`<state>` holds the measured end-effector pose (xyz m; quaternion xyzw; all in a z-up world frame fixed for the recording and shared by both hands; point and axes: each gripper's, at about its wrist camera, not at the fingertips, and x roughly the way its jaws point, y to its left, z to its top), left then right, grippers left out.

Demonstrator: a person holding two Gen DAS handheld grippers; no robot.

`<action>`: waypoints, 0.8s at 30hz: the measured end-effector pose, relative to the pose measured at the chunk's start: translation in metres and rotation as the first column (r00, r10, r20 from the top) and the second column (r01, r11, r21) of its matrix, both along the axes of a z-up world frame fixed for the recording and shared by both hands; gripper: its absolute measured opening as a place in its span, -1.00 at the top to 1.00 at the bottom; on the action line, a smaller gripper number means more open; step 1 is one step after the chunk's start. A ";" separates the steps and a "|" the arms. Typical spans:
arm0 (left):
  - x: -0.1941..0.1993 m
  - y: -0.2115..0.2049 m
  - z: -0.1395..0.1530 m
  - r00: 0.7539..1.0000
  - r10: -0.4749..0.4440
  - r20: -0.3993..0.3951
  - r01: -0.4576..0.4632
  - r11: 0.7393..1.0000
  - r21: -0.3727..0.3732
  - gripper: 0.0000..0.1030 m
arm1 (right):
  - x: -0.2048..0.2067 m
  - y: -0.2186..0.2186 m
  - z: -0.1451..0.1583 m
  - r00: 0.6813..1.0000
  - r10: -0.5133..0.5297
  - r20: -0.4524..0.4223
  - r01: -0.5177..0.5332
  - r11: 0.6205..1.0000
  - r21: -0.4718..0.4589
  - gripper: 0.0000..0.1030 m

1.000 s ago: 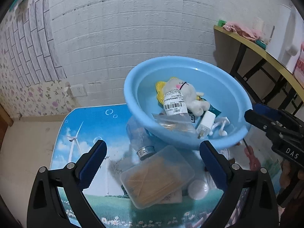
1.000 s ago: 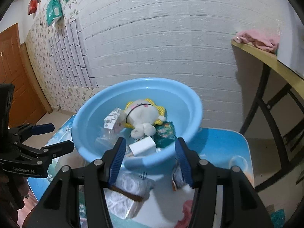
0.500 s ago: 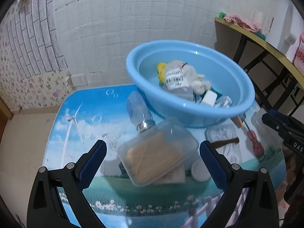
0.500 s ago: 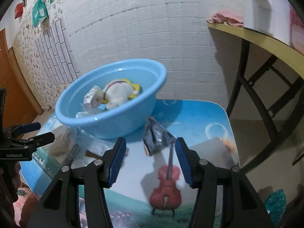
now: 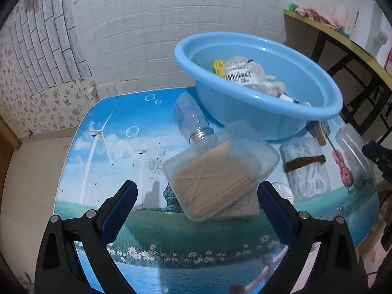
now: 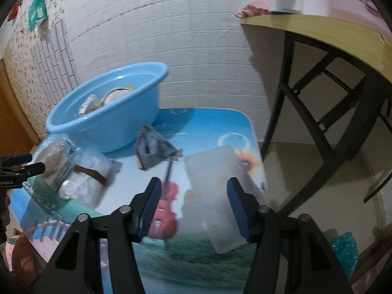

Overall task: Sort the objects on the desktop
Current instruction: 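Grasp the clear toothpick box with the left gripper while the right grasps the translucent box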

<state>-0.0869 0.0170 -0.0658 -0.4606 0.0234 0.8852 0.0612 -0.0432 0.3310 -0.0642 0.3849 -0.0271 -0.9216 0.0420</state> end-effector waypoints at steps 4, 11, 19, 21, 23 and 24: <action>-0.004 0.001 -0.006 1.000 0.000 0.017 0.000 1.000 0.004 -0.92 | -0.001 0.009 -0.004 1.000 -0.017 0.010 0.016 0.999 0.028 -0.23; -0.012 0.006 -0.017 0.999 -0.031 0.026 0.031 1.000 0.000 -0.92 | -0.005 0.013 -0.014 0.999 0.028 0.036 -0.032 0.994 0.100 -0.52; -0.025 0.016 -0.030 0.997 -0.072 0.023 0.072 0.997 0.000 -0.92 | -0.012 0.017 -0.025 0.997 0.028 0.066 -0.034 0.995 0.089 -0.56; -0.026 0.017 -0.033 0.997 -0.074 0.027 0.074 0.997 -0.011 -0.92 | -0.012 0.017 -0.027 0.997 0.023 0.075 -0.030 0.995 0.093 -0.56; -0.023 0.015 -0.032 0.997 -0.077 0.022 0.076 0.997 0.012 -0.92 | -0.012 0.018 -0.028 0.997 0.028 0.077 -0.035 0.996 0.086 -0.56; -0.022 0.012 -0.031 0.997 -0.077 0.020 0.076 0.997 0.029 -0.91 | -0.011 0.018 -0.028 0.997 0.032 0.076 -0.037 0.996 0.077 -0.56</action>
